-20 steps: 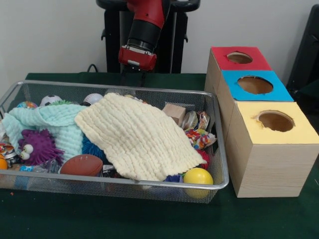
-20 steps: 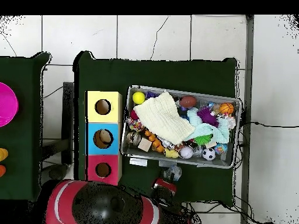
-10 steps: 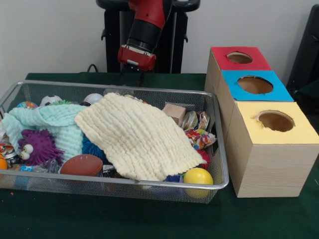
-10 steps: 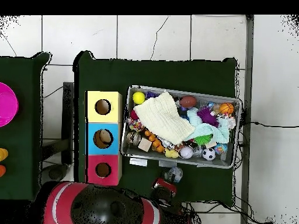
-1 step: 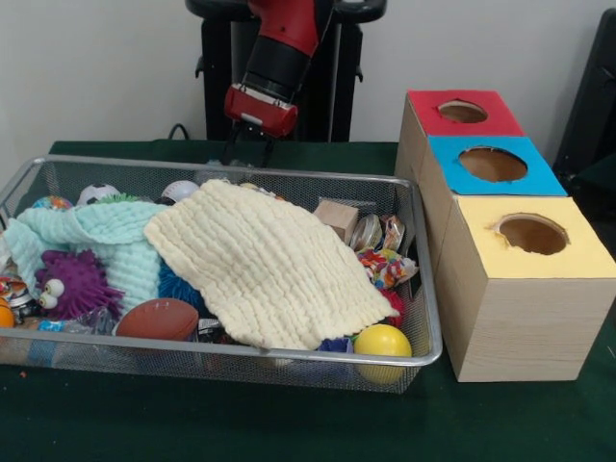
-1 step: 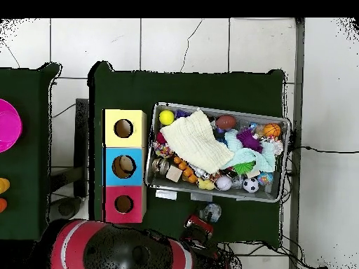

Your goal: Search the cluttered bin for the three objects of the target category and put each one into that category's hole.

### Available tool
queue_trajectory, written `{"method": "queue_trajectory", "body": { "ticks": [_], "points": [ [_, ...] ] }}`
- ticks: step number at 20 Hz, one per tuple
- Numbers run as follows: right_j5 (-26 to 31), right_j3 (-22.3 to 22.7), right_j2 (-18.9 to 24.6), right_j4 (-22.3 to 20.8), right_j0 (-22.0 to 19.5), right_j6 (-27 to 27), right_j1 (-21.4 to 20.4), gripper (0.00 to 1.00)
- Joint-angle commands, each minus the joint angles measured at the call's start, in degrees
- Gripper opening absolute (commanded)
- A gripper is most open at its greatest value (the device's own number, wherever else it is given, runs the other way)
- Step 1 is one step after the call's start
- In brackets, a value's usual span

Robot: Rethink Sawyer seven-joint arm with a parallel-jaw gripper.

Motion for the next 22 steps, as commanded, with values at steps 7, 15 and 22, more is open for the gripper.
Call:
{"method": "queue_trajectory", "body": {
  "ticks": [7,15,22],
  "points": [
    [14.19,-4.67,10.68,3.42,-1.21,4.81,4.16,0.00],
    [14.66,-5.22,11.04,1.95,-1.90,4.38,3.90,0.00],
    [15.89,-5.51,11.11,1.73,-1.89,3.87,3.41,0.00]
  ]
}}
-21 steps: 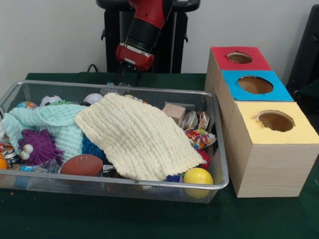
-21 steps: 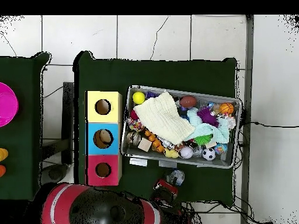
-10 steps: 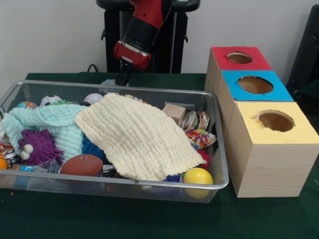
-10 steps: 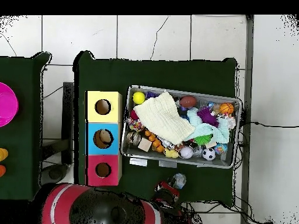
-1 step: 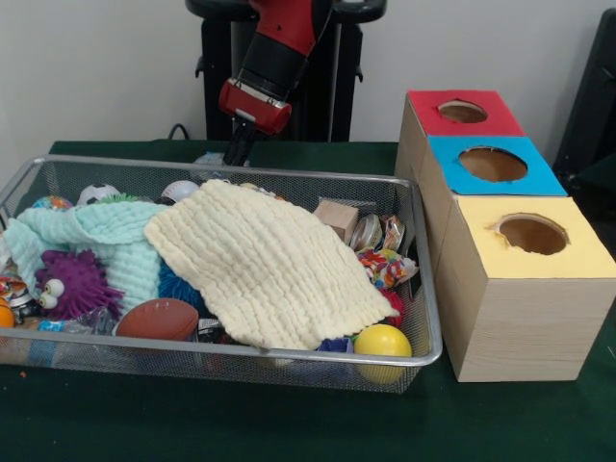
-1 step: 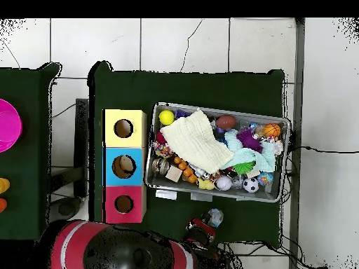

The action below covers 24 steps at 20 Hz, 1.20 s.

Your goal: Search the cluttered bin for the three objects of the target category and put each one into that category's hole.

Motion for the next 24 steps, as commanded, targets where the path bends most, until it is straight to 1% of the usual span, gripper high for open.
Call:
{"method": "queue_trajectory", "body": {
  "ticks": [1,4,7,9,12,13,17,24],
  "points": [
    [11.57,-5.88,11.23,1.24,-1.69,3.83,3.94,0.00],
    [12.32,-6.19,11.17,0.70,-1.58,3.23,3.54,0.00],
    [10.65,-6.92,11.33,-0.81,-2.04,3.26,3.31,0.00],
    [5.44,-7.12,9.80,0.23,-0.39,3.38,4.08,0.00],
    [-5.98,-6.11,6.33,4.71,3.86,3.29,5.90,0.00],
    [-7.56,-5.58,5.97,5.41,4.36,3.68,5.90,0.00],
    [-10.58,-4.63,4.78,6.18,5.84,4.22,5.54,0.00],
    [-15.99,-3.89,3.49,6.94,7.08,4.85,5.90,0.00]
  ]
}}
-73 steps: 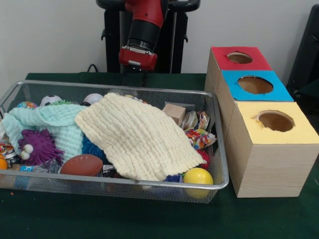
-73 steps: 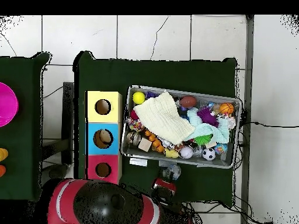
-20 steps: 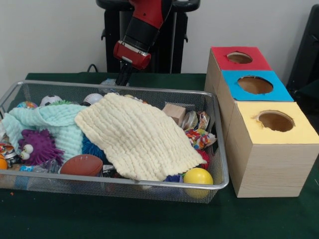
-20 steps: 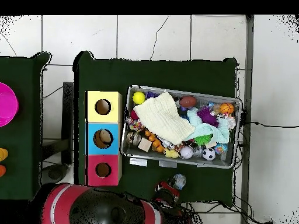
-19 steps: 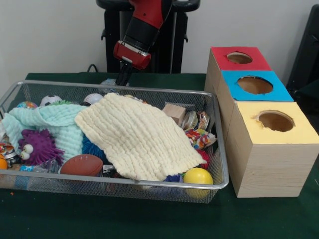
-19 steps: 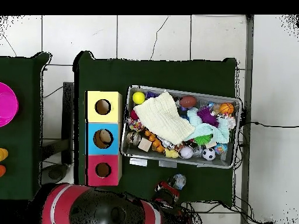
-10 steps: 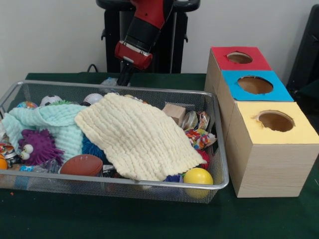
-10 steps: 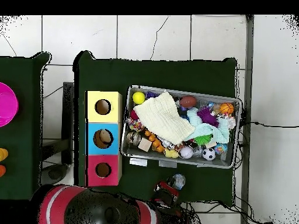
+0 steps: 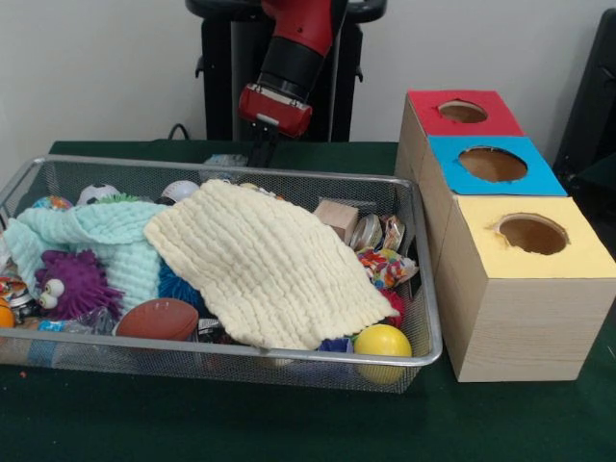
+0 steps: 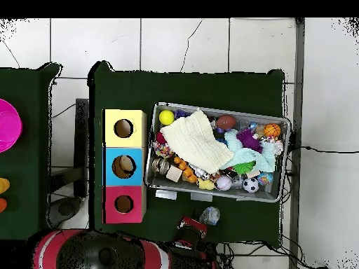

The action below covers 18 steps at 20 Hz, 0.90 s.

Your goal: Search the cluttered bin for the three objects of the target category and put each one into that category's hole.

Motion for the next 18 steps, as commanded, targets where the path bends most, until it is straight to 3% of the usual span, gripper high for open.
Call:
{"method": "queue_trajectory", "body": {
  "ticks": [1,10,15,18],
  "points": [
    [-8.87,-3.87,4.22,4.90,0.77,4.91,2.93,0.00],
    [-6.95,-3.35,4.20,4.52,0.71,4.93,1.53,0.00],
    [9.28,-1.84,8.69,5.27,-4.02,7.28,-1.04,0.00],
    [14.24,-0.70,9.59,6.66,-4.60,7.21,-2.71,0.00]
  ]
}}
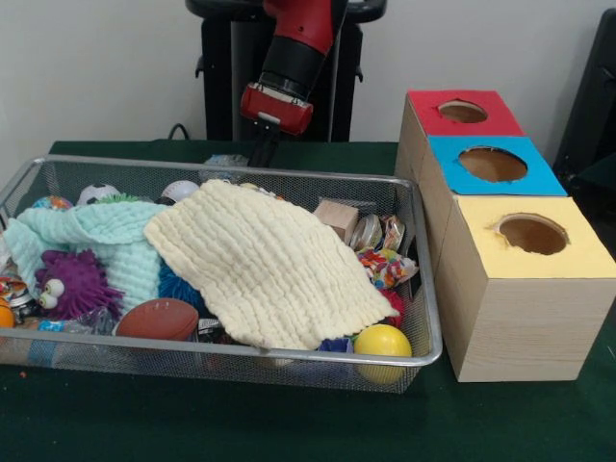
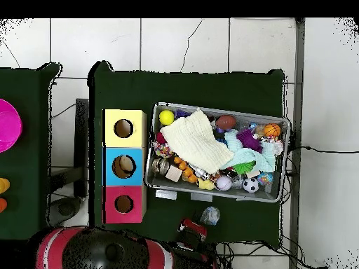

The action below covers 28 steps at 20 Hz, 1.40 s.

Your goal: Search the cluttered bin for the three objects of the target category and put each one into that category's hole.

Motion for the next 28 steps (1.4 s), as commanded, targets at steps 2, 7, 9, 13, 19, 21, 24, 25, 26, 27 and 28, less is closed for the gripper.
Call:
{"method": "queue_trajectory", "body": {
  "ticks": [2,7,9,13,19,21,24,25,26,27,28],
  "points": [
    [15.13,-1.60,9.11,6.59,-3.54,7.47,-3.31,0.00],
    [15.93,-1.71,8.96,6.96,-2.53,8.32,-3.70,0.00],
    [16.24,-1.72,8.64,7.17,-1.97,8.53,-3.90,0.00],
    [17.09,-1.69,8.51,7.85,-1.25,8.24,-4.17,0.00],
    [17.51,-1.69,8.74,9.41,-0.23,8.16,-3.70,0.00],
    [17.82,-1.70,8.57,9.77,0.27,7.84,-3.75,0.00],
    [16.52,-2.29,7.38,9.75,1.53,6.59,-3.22,0.00],
    [15.49,-2.60,7.23,9.00,1.43,6.55,-3.03,1.00],
    [15.60,-2.68,7.22,8.77,1.35,6.44,-3.07,1.00],
    [15.71,-2.75,7.21,8.53,1.28,6.33,-3.12,1.00],
    [15.82,-2.83,7.20,8.30,1.20,6.21,-3.17,1.00]
  ]
}}
